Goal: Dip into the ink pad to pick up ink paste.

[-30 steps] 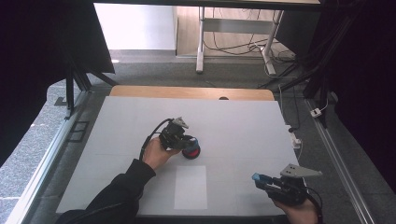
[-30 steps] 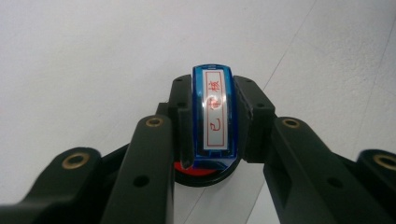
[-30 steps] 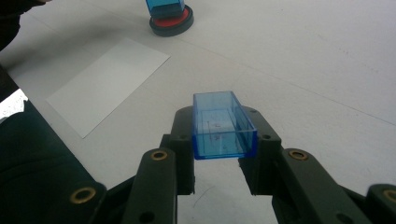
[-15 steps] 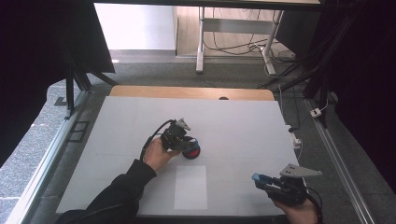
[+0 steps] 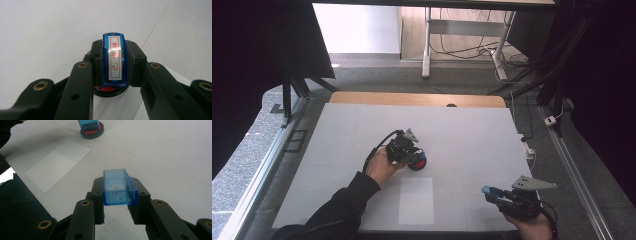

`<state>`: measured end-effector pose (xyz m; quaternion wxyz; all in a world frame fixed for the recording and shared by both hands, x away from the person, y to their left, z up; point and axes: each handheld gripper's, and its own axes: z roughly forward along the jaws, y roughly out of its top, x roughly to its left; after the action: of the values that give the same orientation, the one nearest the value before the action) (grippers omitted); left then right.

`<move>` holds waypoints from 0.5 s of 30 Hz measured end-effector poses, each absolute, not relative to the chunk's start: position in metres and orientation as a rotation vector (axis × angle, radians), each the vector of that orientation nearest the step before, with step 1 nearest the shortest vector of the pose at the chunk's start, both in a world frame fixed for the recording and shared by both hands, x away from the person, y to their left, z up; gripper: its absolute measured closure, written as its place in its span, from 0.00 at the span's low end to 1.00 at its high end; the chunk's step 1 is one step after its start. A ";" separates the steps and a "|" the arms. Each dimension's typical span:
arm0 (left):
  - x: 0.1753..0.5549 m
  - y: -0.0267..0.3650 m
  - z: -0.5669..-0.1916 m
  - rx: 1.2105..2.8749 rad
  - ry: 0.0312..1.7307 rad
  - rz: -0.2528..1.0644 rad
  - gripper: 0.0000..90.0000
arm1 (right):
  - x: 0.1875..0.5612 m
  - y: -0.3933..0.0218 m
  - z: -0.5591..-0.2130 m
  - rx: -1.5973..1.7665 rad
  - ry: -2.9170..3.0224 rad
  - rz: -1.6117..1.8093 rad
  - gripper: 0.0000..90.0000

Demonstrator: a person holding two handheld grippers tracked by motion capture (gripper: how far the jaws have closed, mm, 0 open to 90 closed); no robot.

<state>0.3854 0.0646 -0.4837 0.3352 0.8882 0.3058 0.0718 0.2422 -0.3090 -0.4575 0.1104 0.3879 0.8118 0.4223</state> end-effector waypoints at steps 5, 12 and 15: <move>0.391 0.072 -0.486 2.275 0.823 0.116 0.79 | 0.242 -0.309 -0.458 1.141 2.385 1.241 0.76; 0.392 0.073 -0.487 2.269 0.830 0.106 0.79 | 0.242 -0.309 -0.458 1.142 2.385 1.239 0.76; 0.388 0.069 -0.486 2.289 0.818 0.150 0.79 | 0.242 -0.309 -0.458 1.142 2.386 1.238 0.76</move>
<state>0.3881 0.0689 -0.4856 0.3458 0.8819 0.3151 0.0577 0.2421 -0.3090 -0.4575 0.1104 0.3885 0.8119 0.4215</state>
